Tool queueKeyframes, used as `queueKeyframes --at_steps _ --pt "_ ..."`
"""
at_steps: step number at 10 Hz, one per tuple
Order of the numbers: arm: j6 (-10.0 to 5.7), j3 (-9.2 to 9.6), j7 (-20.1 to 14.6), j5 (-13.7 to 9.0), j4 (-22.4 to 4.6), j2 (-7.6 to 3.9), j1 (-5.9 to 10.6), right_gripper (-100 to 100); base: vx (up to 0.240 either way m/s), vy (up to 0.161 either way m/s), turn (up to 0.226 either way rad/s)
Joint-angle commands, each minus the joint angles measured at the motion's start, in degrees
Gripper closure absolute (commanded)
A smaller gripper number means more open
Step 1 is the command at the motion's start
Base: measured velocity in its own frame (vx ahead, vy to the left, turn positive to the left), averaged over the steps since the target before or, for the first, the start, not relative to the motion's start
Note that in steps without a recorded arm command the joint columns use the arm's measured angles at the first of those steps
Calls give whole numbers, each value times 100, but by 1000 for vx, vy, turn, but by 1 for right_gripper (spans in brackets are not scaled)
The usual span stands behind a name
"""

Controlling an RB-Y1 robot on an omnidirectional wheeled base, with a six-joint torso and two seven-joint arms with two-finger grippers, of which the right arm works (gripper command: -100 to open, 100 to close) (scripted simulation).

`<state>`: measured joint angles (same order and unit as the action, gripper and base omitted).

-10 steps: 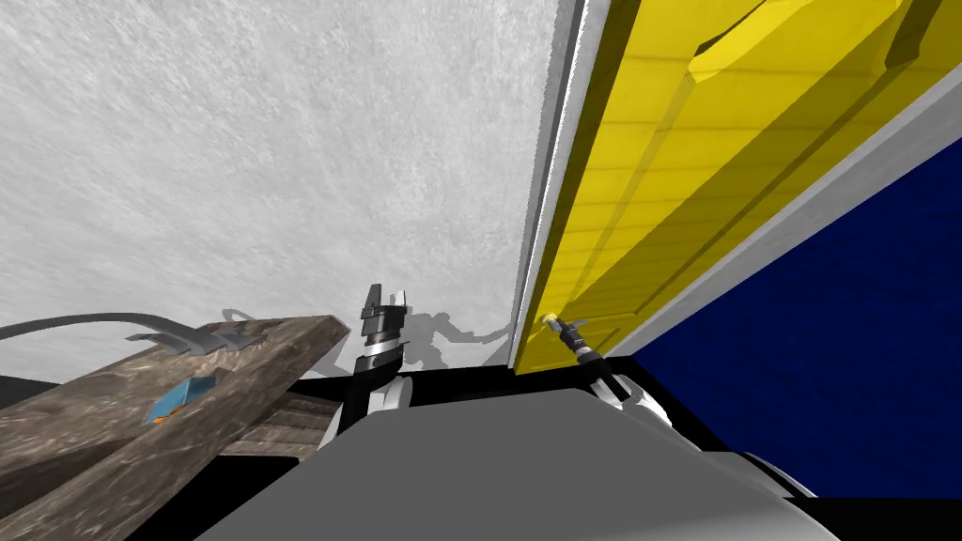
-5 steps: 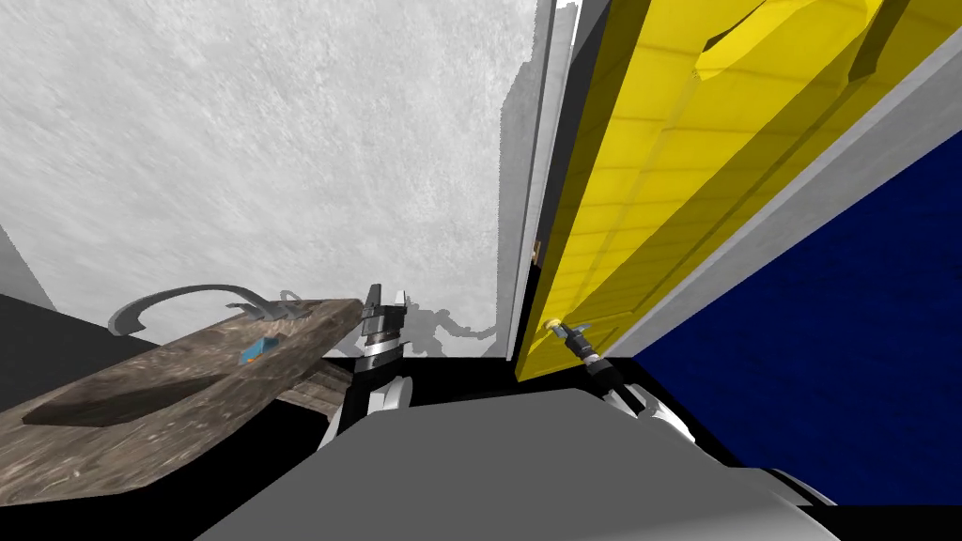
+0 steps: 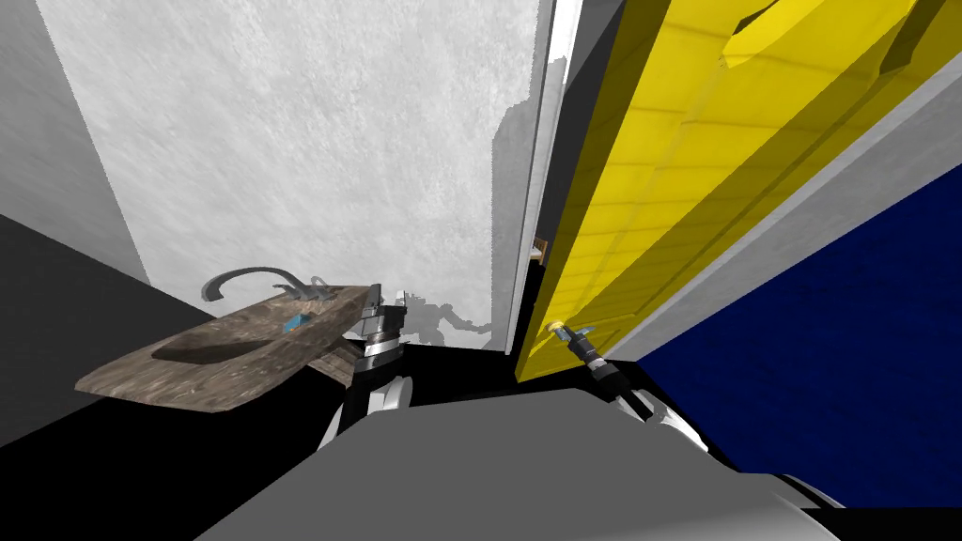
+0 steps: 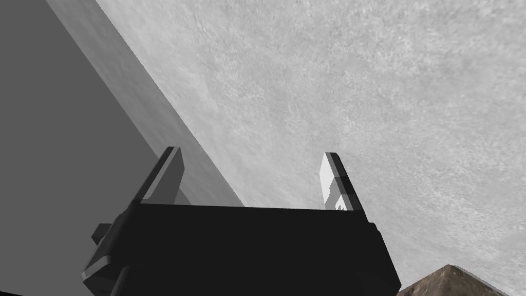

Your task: Pull the door open

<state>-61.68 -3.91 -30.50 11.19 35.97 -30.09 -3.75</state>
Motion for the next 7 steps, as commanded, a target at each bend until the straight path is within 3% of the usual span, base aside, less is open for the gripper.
queueKeyframes --at_steps 1,7 --pt "-166 -9 -28 19 -62 -54 -60 100 -197 -104 182" --pt "-630 -40 -125 71 -246 -197 -231 100 -171 -74 135"
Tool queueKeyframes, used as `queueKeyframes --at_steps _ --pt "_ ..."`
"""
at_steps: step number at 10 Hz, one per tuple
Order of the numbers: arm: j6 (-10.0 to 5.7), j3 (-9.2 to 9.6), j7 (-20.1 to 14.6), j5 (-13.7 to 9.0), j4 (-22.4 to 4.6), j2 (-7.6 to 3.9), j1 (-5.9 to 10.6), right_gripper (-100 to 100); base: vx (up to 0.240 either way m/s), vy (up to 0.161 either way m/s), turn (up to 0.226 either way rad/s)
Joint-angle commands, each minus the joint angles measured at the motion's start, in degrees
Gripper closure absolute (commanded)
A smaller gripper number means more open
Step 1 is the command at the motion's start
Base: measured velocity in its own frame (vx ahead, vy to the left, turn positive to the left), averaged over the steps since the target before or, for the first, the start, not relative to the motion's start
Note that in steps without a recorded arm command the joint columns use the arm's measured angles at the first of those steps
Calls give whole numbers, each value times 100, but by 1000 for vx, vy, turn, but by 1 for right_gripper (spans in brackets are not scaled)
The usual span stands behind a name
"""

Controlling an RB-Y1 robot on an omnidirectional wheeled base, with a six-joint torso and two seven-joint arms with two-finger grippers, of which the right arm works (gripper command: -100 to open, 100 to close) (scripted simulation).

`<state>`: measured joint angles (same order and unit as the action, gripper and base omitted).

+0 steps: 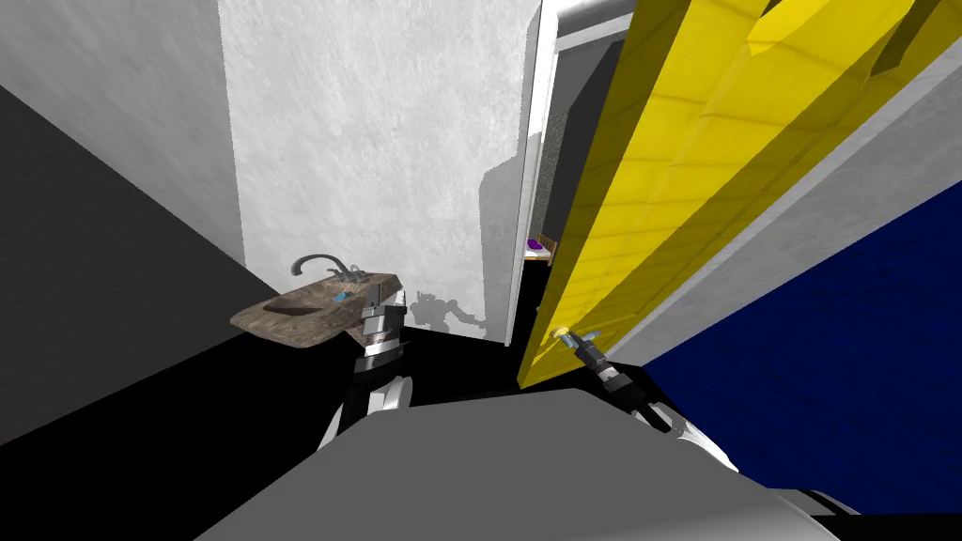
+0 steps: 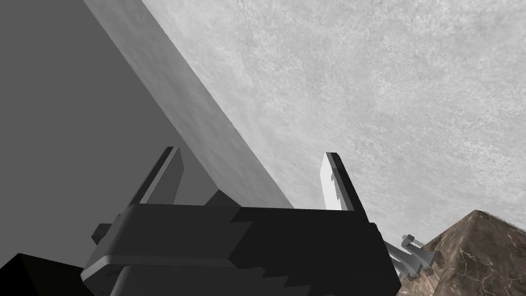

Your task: Pull the door open

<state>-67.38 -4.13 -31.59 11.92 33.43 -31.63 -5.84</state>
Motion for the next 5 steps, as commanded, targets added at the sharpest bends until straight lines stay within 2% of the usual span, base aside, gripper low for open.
queueKeyframes --at_steps 1,2,3,5 --pt "-143 -23 -34 8 -24 -69 -52 100 -171 -68 173" --pt "-59 -12 -25 5 33 -35 -64 100 -73 -27 35" --pt "-134 -16 -40 17 -16 -50 -78 100 -153 -99 195" --pt "-189 -22 -44 25 -56 -64 -80 100 -191 -79 164"
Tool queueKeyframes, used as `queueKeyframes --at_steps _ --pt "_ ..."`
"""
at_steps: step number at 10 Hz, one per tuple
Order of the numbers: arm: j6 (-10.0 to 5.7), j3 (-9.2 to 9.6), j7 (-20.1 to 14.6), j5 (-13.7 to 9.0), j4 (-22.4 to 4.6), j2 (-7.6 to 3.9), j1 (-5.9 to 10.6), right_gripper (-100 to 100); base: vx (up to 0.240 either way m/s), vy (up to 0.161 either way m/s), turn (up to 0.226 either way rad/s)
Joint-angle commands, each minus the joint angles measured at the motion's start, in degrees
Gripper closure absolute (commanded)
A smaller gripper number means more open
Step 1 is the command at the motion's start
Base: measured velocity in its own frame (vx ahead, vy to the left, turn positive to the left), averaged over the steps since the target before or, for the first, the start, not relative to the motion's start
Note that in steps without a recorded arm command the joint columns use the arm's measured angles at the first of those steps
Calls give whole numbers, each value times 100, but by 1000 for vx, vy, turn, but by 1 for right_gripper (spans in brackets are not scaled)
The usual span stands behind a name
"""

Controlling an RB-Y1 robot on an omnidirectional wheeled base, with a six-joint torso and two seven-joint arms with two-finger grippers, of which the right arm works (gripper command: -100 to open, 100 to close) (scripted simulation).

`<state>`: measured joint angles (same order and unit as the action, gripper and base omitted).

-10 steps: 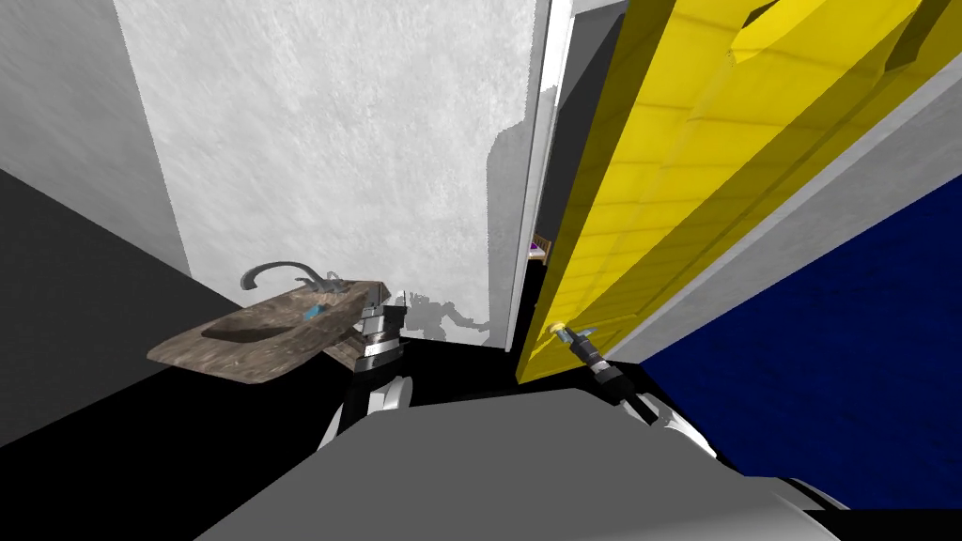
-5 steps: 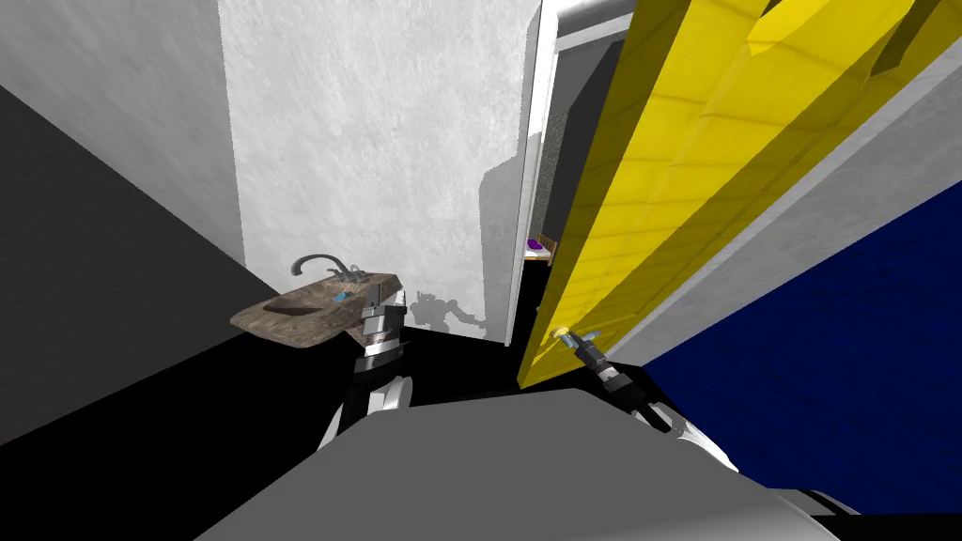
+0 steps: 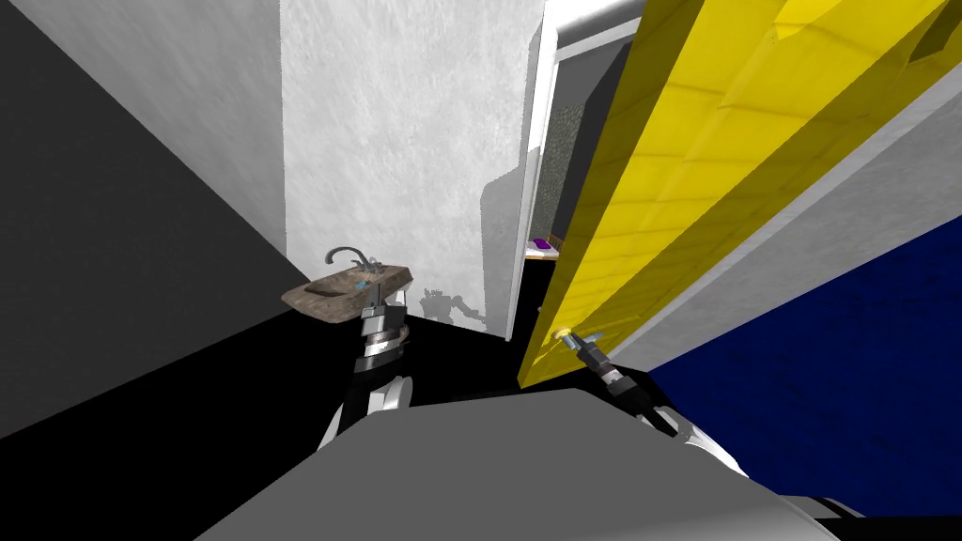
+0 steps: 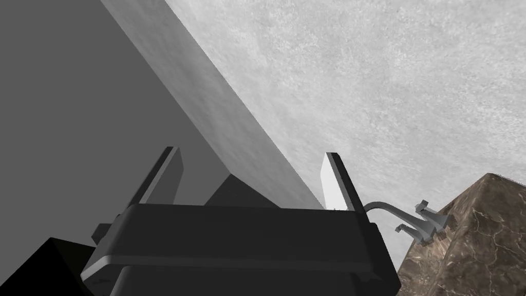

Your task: Pull the door open

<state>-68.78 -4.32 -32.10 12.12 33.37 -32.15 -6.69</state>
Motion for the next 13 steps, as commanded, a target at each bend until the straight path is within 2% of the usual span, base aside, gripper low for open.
queueKeyframes --at_steps 1,8,9,13 --pt "-91 -8 2 10 -81 -22 2 100 -188 -77 146" --pt "-394 -42 -25 52 -304 -96 -11 100 -214 -97 177" --pt "-343 -24 -29 55 -284 -69 -10 100 -95 -44 46" --pt "-464 -29 -34 75 -401 -92 8 100 -216 -92 188"
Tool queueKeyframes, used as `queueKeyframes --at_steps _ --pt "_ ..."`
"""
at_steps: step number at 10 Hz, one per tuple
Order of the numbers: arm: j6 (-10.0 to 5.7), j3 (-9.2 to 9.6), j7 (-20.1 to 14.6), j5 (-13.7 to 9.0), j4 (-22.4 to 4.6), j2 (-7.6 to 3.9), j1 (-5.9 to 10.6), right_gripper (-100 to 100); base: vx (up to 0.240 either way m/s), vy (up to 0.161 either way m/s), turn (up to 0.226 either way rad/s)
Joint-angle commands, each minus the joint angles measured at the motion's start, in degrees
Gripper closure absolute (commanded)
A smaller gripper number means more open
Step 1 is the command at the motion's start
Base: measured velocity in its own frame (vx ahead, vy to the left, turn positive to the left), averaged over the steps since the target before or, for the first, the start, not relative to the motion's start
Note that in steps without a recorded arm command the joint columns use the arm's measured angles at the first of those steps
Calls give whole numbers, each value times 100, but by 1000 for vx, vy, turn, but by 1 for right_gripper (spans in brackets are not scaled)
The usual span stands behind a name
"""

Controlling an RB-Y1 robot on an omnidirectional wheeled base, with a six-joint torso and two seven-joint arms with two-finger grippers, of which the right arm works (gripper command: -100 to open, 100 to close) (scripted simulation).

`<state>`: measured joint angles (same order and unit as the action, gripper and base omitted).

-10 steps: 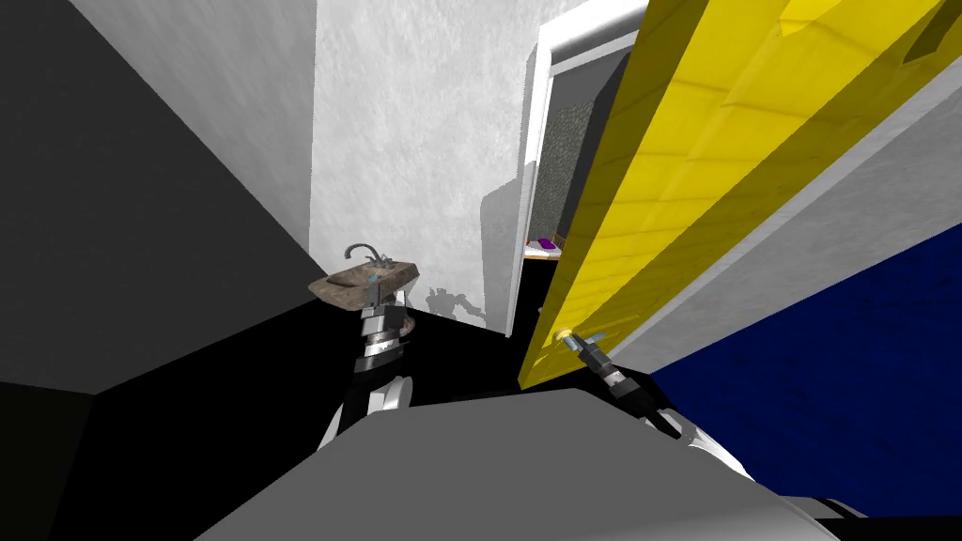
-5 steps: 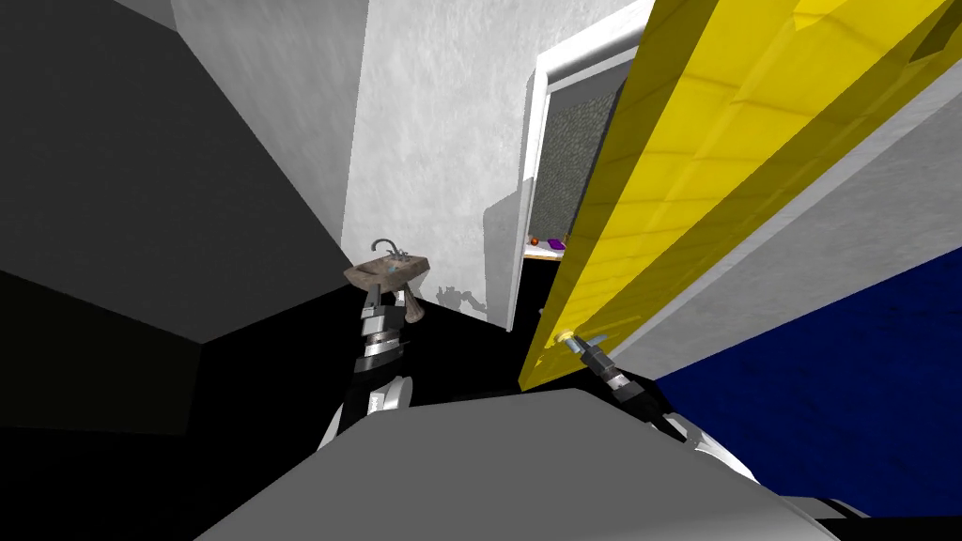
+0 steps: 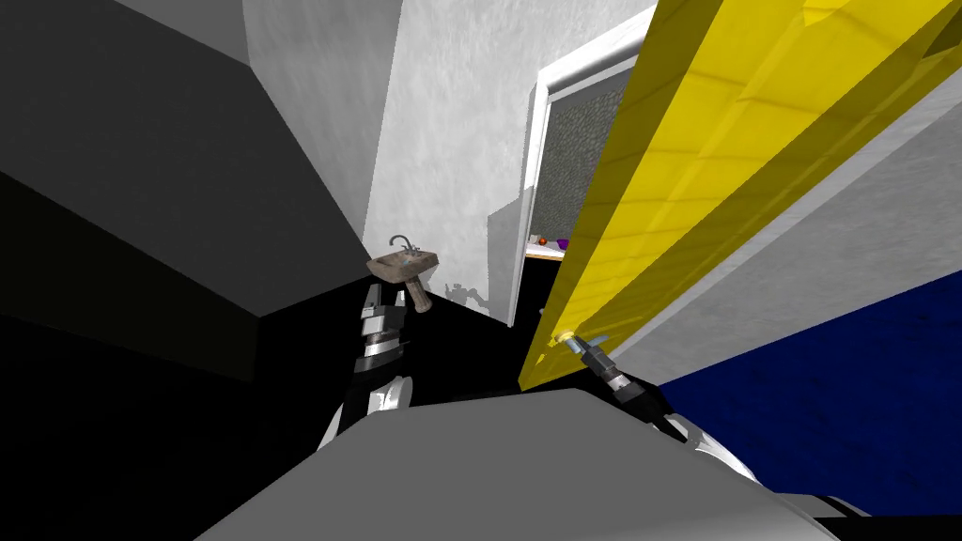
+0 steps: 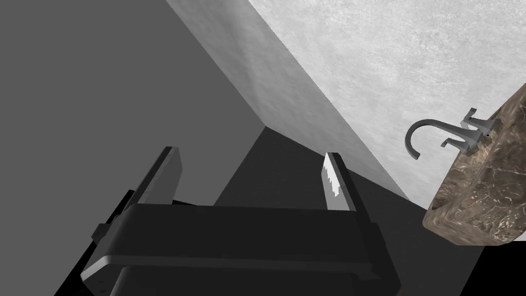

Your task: Pull the door open

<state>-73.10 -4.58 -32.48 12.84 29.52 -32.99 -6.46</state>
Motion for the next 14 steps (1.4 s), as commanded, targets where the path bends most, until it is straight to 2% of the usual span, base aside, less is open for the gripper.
queueKeyframes --at_steps 1,7,9,14 --pt "-59 -5 4 7 -42 -16 -9 100 -197 -93 160" --pt "-212 -22 2 25 -184 -58 21 100 -210 -88 161" --pt "-199 -10 -7 32 -189 -44 24 100 -124 -58 65" --pt "-326 0 -4 114 -482 -56 230 100 -195 -86 155"
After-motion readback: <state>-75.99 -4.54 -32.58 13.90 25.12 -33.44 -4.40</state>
